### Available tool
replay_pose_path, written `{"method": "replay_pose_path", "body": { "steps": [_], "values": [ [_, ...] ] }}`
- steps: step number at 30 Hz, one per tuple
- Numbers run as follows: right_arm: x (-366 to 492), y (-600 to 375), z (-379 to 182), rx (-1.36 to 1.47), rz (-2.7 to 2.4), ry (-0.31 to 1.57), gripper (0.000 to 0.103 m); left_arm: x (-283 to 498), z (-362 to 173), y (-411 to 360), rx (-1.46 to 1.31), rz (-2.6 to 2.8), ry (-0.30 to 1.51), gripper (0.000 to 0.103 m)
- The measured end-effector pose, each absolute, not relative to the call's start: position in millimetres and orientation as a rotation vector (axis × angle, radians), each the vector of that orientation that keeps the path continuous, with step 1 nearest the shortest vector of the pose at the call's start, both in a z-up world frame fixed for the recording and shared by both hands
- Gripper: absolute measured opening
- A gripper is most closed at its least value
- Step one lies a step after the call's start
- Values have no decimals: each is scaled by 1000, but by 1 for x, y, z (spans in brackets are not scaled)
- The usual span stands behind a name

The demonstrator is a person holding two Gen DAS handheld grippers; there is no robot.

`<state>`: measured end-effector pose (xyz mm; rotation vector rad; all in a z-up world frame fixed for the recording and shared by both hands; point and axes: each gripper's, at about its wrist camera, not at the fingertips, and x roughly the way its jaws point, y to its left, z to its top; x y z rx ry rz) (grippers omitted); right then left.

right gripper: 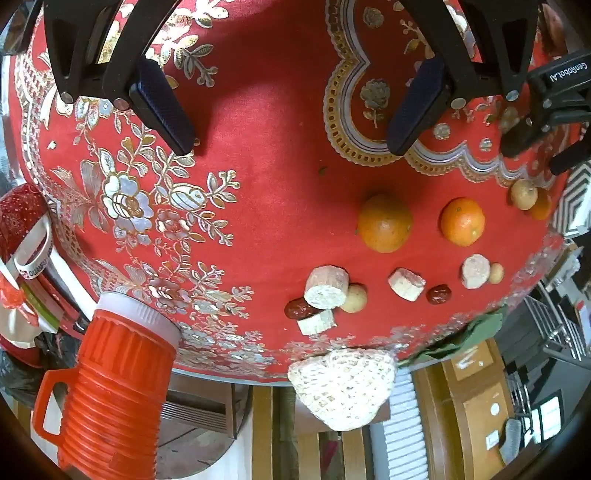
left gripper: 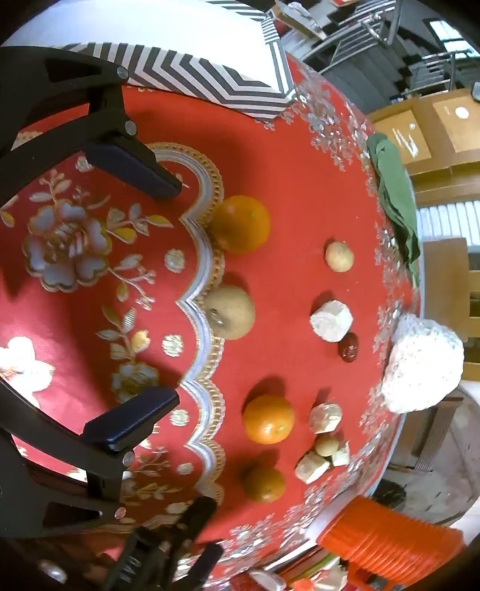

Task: Organize fruits
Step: 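Grasp a mandarin orange with the left tool while the right tool grasps a brown round fruit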

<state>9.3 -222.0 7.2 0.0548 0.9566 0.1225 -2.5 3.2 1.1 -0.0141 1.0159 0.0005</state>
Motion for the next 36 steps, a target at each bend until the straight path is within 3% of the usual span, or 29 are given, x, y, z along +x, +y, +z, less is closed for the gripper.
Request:
{"method": "replay_pose_path", "body": {
  "steps": [7, 14, 21, 36],
  "values": [
    [-9, -231, 38, 115, 249, 823, 103, -30, 27, 35, -80, 21, 901, 98],
    [-14, -210, 54, 54, 309, 818, 103, -38, 43, 56, -139, 31, 750, 98],
    [-18, -201, 55, 42, 352, 827, 103, -27, 45, 55, -109, 11, 851, 98],
    [-22, -183, 50, 6, 420, 837, 96, -19, 43, 56, -109, 51, 882, 98]
  ]
}}
